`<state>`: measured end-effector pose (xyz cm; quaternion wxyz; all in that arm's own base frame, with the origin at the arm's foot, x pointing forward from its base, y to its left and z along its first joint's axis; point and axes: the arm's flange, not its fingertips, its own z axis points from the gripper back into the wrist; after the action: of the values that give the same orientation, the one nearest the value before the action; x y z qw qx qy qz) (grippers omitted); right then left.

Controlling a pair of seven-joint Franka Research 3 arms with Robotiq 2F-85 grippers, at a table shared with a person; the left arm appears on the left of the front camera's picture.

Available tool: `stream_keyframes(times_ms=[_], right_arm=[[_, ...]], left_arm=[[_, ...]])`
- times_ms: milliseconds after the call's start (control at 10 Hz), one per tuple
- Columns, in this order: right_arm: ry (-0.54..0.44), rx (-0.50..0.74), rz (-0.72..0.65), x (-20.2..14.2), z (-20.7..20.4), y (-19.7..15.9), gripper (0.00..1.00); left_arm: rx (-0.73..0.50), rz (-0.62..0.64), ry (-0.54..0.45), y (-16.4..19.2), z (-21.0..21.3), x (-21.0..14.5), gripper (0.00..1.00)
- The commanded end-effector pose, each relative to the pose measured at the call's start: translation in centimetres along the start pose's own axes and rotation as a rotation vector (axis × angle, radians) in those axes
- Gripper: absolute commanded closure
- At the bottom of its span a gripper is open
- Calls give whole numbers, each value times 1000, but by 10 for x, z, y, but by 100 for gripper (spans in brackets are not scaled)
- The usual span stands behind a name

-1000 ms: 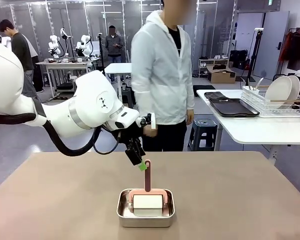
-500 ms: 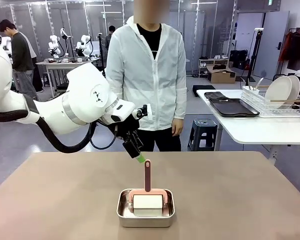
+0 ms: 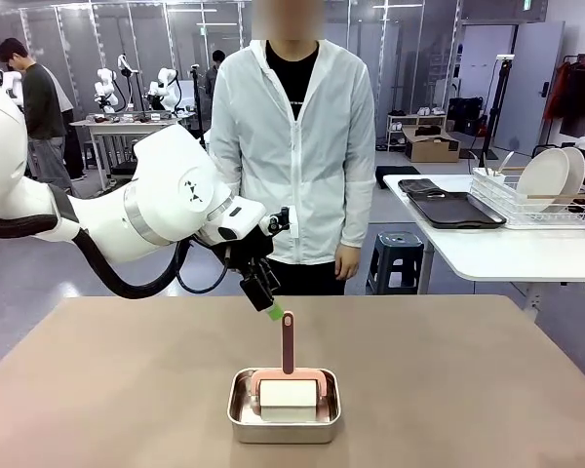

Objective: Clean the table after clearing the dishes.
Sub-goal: Place the Lint Roller back on top of the Airtight Container.

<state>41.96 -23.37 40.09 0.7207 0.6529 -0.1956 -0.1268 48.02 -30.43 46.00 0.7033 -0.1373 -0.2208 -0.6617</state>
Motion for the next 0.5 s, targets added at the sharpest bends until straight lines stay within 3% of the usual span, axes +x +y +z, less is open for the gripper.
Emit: stream_keyframes(times_ms=[0,200,300,400], right_arm=[[3,3,6,-1,0,3,0],[3,3,6,-1,0,3,0],[3,3,6,-1,0,3,0],[3,3,6,-1,0,3,0]], left_arm=[[-6,-10,10,1,2,1,0],[0,0,0,0,0,0,0],[-55,140,-79,11,29,1,0],[-29,278,-140,23,65,-9,0]])
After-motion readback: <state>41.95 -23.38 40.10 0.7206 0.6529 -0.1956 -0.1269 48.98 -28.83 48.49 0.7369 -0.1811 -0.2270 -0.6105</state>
